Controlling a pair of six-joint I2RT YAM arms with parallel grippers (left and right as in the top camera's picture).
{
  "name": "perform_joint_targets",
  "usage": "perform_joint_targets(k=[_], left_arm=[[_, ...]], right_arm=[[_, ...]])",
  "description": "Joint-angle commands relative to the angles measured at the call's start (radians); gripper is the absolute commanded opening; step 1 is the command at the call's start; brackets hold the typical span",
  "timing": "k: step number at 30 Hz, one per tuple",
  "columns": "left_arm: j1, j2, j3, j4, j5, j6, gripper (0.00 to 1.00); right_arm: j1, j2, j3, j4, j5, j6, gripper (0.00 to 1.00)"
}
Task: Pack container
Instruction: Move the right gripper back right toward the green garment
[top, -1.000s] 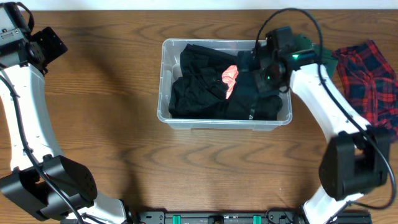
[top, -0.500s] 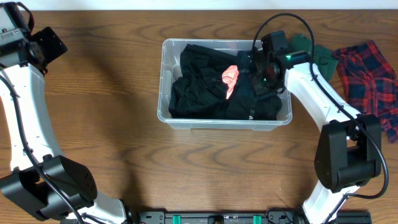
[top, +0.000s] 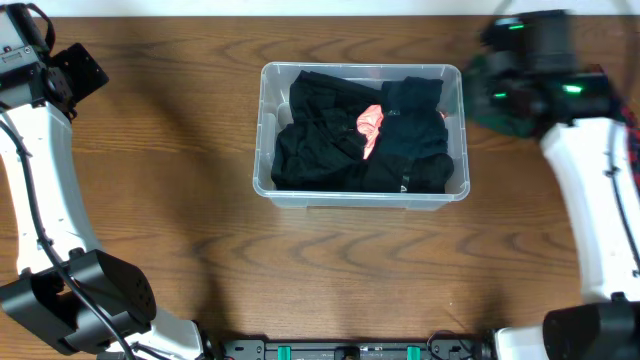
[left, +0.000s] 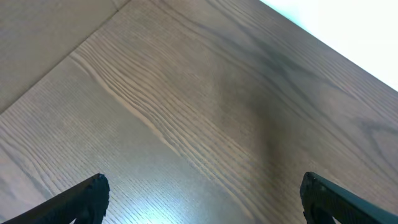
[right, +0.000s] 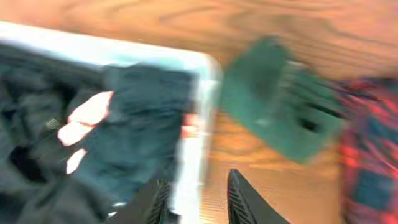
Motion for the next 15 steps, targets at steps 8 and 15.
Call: perform_joint_targets(k=[8, 15], left_arm=[[0.003, -0.003, 0.003, 0.0, -0.012, 0.003, 0.98], [0.003, -0.003, 0.003, 0.0, -0.012, 0.003, 0.98]], right_arm=[[-0.223, 0.11, -0.071, -0.022, 0.004, 0.021, 0.36], [-0.254, 0.218, -0.079, 0.051, 0.012, 0.021, 0.4]])
